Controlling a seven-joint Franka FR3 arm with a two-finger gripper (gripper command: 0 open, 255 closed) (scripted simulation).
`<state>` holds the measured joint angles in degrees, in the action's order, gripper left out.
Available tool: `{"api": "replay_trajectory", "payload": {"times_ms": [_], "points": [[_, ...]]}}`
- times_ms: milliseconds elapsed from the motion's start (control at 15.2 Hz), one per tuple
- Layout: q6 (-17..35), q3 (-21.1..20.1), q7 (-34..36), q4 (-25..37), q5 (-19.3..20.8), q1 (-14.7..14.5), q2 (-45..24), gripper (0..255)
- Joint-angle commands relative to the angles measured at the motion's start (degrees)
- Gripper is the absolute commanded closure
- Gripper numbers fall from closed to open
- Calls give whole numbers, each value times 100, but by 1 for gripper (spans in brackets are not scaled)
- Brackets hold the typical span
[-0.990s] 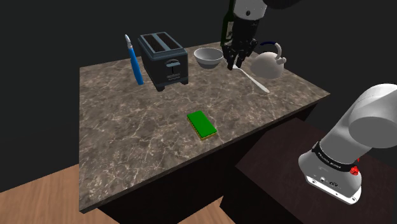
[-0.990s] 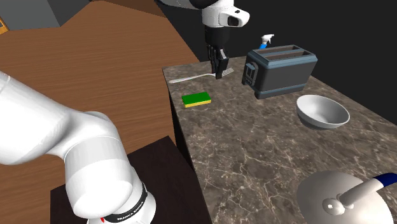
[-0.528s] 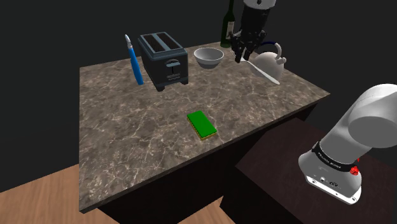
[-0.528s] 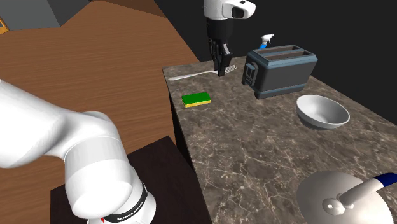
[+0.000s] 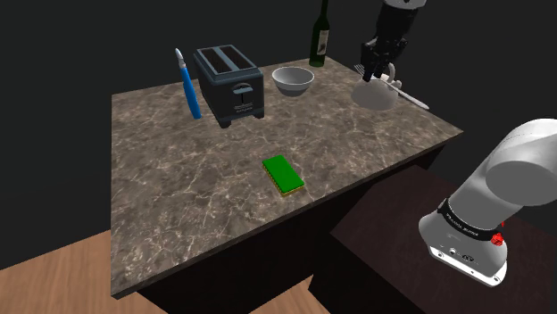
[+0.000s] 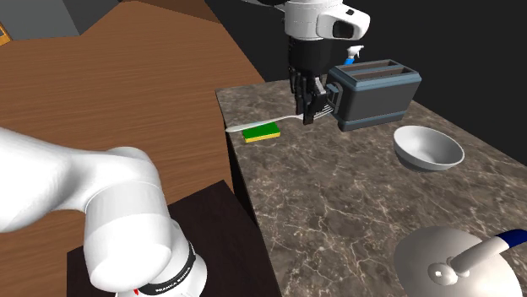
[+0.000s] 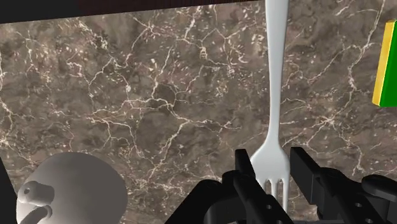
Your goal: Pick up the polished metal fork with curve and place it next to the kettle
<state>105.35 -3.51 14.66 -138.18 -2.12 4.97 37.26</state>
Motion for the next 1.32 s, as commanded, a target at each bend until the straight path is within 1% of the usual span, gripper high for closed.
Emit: {"api": "replay_trajectory", "payload": {"times_ms": [0,330,660,924,1254], "points": [[-63,221,-260,-134,110,94,191,255],[-195,817,-940,-321,459,384,512,255],[-288,1440,-1634,-341,848,683,650,255],[-326,1952,-2197,-237,1154,901,623,255],[-326,2606,-2909,39,1487,1115,424,255]]}}
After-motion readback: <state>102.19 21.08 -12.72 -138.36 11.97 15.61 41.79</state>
